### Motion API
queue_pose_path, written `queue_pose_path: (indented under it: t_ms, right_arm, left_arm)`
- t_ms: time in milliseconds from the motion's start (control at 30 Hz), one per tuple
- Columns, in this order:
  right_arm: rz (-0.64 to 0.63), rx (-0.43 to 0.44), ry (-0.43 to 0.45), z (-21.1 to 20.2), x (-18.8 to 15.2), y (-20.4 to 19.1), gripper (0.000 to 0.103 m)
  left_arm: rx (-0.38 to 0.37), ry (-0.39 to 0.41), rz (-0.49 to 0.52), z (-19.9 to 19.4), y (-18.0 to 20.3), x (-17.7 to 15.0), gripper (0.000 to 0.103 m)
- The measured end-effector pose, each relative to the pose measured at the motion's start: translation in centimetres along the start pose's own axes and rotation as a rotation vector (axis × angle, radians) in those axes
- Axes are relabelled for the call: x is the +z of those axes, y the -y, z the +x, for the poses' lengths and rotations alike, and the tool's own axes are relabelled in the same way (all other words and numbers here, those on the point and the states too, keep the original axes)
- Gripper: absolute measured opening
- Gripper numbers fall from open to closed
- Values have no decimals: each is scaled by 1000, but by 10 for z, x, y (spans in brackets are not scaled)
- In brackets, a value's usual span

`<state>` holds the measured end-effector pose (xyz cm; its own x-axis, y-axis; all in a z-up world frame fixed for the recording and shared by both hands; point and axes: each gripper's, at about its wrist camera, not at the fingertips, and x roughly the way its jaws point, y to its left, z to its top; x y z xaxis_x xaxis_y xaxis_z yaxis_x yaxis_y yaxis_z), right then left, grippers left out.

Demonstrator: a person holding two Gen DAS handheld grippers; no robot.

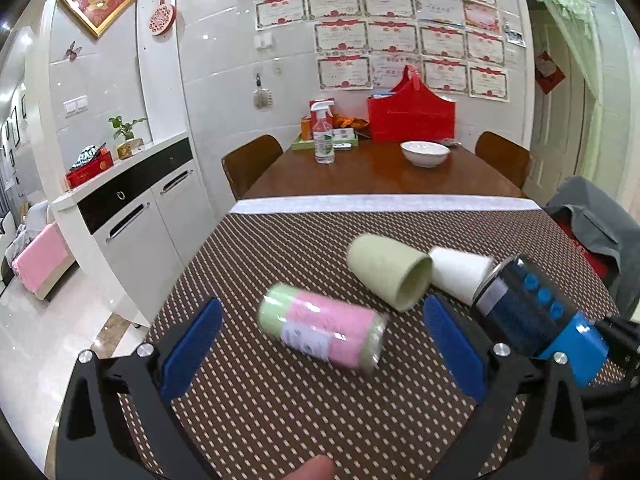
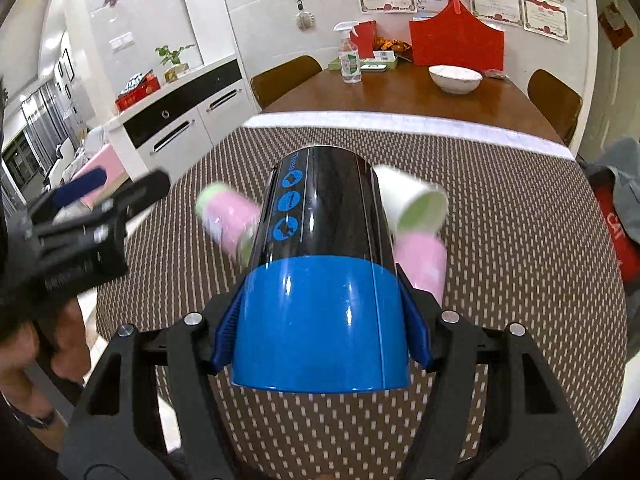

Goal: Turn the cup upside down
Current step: 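Lift the can with the right gripper and rotate it upright, then lower the can onto the tablecloth and open the right gripper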

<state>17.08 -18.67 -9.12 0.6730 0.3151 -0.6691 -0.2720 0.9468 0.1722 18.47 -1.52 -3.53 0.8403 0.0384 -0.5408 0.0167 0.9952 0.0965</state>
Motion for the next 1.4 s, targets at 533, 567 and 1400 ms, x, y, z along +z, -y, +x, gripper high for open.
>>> queue_pose_path:
  t_ms: [533,567,1400]
  right_arm:
    - [-19,-36,-43,30,-82,-10,65]
    - [-20,-40,-41,31,-83,-11,65]
    - [39,-36,60,-7,-84,-4,97]
  left_arm:
    - [-31,1,-5,-21,18,-62,99]
    - [-31,-1,-2,-21,18,-65,99]
    - [-12,12,-28,-41,3,-77,99]
